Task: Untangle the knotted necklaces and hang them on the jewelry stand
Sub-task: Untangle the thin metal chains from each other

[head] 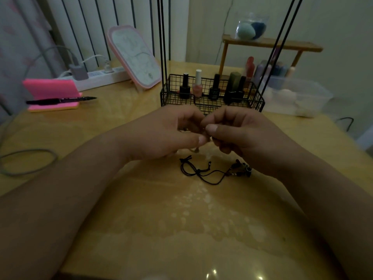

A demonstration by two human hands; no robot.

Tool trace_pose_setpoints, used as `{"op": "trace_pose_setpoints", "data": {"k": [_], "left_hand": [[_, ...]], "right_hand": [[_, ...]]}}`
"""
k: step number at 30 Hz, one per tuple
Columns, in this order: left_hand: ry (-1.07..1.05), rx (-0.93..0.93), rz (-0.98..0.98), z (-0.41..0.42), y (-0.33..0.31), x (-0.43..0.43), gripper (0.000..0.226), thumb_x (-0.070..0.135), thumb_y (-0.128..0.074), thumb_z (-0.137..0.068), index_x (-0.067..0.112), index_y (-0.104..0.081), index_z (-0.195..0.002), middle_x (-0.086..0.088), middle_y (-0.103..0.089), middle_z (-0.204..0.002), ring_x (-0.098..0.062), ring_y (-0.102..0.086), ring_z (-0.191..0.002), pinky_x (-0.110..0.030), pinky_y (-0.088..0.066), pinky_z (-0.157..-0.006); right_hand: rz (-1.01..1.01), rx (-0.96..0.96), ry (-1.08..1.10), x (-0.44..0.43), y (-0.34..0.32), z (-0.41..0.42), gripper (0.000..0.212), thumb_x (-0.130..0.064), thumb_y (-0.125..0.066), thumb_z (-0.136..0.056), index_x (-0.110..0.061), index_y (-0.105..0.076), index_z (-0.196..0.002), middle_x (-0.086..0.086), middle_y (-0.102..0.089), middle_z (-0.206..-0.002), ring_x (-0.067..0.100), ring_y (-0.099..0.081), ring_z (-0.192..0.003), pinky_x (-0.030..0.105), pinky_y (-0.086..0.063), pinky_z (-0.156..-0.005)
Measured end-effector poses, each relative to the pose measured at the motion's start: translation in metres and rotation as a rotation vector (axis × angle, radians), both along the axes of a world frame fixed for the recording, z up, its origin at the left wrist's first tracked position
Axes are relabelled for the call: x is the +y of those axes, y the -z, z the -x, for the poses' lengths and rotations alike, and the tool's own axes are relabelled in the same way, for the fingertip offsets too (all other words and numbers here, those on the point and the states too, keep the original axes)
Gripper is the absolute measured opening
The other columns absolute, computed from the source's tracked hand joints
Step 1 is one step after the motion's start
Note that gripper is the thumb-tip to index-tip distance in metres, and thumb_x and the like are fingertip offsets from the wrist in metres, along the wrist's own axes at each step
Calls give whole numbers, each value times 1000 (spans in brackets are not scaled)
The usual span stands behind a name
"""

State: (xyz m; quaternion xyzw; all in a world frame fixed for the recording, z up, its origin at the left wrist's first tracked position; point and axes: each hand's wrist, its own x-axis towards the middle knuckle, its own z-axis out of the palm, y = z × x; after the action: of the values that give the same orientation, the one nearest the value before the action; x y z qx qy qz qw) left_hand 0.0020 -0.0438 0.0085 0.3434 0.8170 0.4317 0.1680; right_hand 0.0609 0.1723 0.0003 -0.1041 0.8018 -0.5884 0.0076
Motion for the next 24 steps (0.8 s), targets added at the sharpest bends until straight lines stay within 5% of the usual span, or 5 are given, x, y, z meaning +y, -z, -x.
{"op": "trace_pose_setpoints", "data": {"k": [7, 14, 19, 24], "left_hand": [[-42, 48, -35, 0, 2, 3, 4, 13, -65, -100, 10, -66, -98, 1, -68, -69, 4, -53, -47, -8, -39, -47], [-37, 26, -84, 0, 4, 2, 9, 8, -61, -101, 8, -64, -93, -7, -75, -82, 4, -61, -57, -7, -42, -53], [-105, 29, -108, -2, 11, 4, 13, 15, -66, -100, 6, -60, -91, -3, -73, -73, -12, -72, -75, -15, -49, -63], [-160, 116, -100, -9, -4, 13, 12, 18, -67, -99, 9, -59, -97, -11, -66, -67, -9, -61, -51, -21, -45, -46]], "right_hand": [[46, 27, 67, 1, 4, 4, 16, -6, -68, -96, -15, -73, -108, 3, -72, -87, 15, -64, -76, 26, -54, -68], [99, 44, 114, 1, 7, 5, 14, -8, -69, -96, -10, -72, -110, -2, -75, -82, 13, -71, -77, 24, -57, -71], [2, 55, 129, -4, 4, 1, 15, -10, -66, -99, -12, -70, -113, 8, -78, -93, 17, -74, -81, 30, -61, -74], [-115, 131, 146, -6, -12, 1, 10, -12, -69, -99, -11, -71, -108, 8, -76, -94, 15, -72, -80, 27, -60, -72]]}}
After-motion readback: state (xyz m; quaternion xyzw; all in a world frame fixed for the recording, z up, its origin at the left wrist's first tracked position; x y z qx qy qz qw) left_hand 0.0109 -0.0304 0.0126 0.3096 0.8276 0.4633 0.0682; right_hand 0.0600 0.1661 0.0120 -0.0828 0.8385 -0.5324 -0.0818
